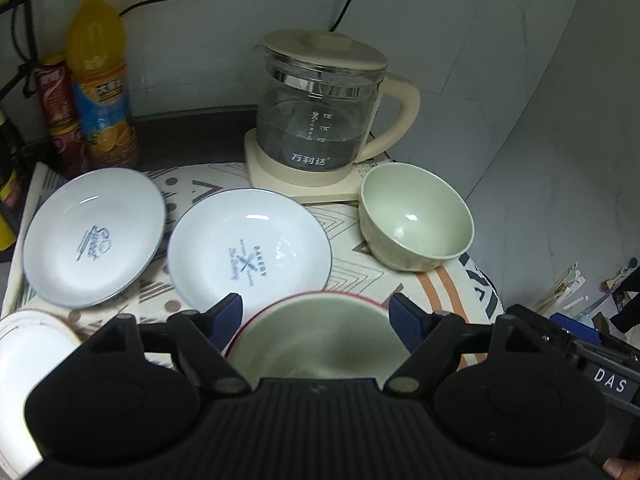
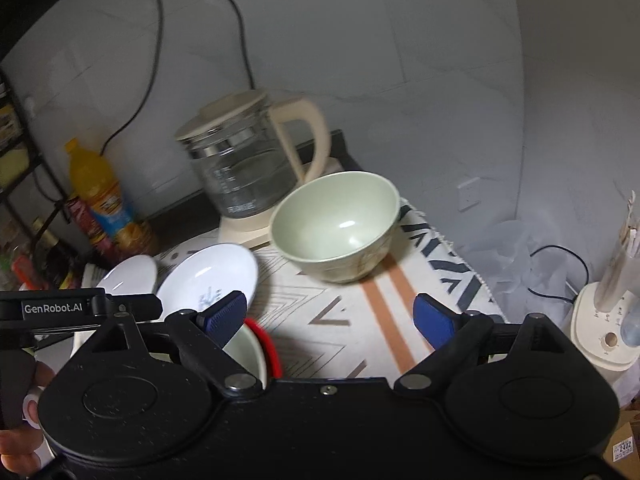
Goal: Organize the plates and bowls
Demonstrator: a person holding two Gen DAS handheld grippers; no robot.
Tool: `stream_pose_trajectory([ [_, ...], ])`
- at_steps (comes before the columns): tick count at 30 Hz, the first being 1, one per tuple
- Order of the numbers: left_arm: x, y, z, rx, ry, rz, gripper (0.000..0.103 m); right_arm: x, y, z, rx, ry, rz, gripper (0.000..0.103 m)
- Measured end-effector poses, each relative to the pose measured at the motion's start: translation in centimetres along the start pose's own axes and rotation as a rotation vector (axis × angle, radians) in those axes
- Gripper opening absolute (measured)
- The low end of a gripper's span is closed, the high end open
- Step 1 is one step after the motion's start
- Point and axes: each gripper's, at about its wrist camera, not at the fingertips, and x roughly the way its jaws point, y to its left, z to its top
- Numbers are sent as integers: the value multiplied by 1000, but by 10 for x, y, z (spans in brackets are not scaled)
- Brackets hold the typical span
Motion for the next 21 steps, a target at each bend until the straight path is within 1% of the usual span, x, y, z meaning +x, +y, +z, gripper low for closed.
stream_pose_trajectory([
  [4, 17, -8, 14, 15, 10, -5, 79, 15, -7, 7, 13, 9, -9, 90],
  [10, 49, -16, 35, 44, 40, -39, 79, 43, -19, 20, 67, 23, -34, 90],
  [12, 59, -20, 44, 55, 43, -59, 79, 54, -21, 24, 68, 31, -44, 90],
  [14, 70, -23, 51, 63, 46, -63, 79, 65, -23, 28, 74, 35, -52, 90],
  [21, 113, -32, 71, 101, 85, -94, 79, 104, -31, 37, 113, 65, -63, 86],
])
